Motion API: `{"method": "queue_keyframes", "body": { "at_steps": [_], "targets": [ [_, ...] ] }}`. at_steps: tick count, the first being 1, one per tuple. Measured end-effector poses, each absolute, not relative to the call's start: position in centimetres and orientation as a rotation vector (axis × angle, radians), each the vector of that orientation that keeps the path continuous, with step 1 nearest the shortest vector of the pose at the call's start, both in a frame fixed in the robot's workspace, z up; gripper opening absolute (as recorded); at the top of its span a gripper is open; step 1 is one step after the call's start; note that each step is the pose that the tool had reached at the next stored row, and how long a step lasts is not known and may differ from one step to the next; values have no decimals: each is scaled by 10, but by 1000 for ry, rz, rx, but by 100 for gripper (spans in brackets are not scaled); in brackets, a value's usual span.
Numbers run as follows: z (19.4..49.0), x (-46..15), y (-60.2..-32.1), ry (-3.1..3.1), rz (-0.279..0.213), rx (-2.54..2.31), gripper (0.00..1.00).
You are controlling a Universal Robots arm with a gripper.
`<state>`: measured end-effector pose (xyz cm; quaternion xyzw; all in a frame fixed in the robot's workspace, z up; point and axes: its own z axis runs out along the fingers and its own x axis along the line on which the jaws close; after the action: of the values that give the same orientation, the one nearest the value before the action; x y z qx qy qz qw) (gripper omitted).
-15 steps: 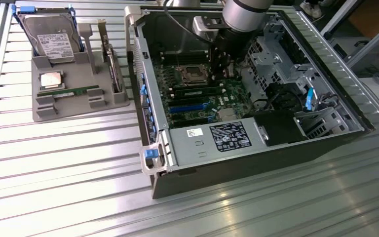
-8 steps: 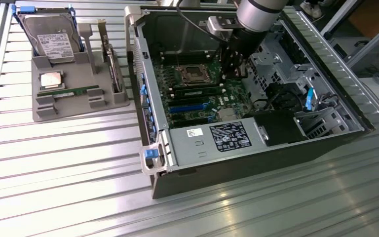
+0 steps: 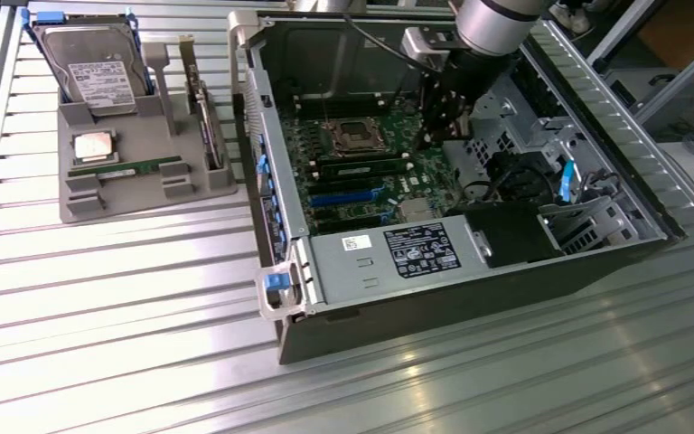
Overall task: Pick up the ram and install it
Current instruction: 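Insert the ram into the slot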
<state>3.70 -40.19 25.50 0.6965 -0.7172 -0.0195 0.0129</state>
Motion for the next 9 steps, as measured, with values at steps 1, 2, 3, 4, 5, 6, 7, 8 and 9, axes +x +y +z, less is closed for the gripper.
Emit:
{"method": "queue_keyframes", "body": {
  "at_steps": [1,2,3,4,5,6,7,8,9],
  "targets": [
    [264,39,-402,-2235,-61,2170,11],
    [268,42,-402,-2235,-61,2170,11],
    [272,44,-402,-2235,-61,2170,11],
    [279,45,-402,-2235,-61,2170,11],
    [284,45,-402,-2235,-61,2170,11],
    [289,45,-402,-2235,-61,2170,11],
    [289,45,-402,-2235,-61,2170,11],
    [289,45,-402,-2235,-61,2170,11],
    [289,45,-402,-2235,-61,2170,11]
  ]
}}
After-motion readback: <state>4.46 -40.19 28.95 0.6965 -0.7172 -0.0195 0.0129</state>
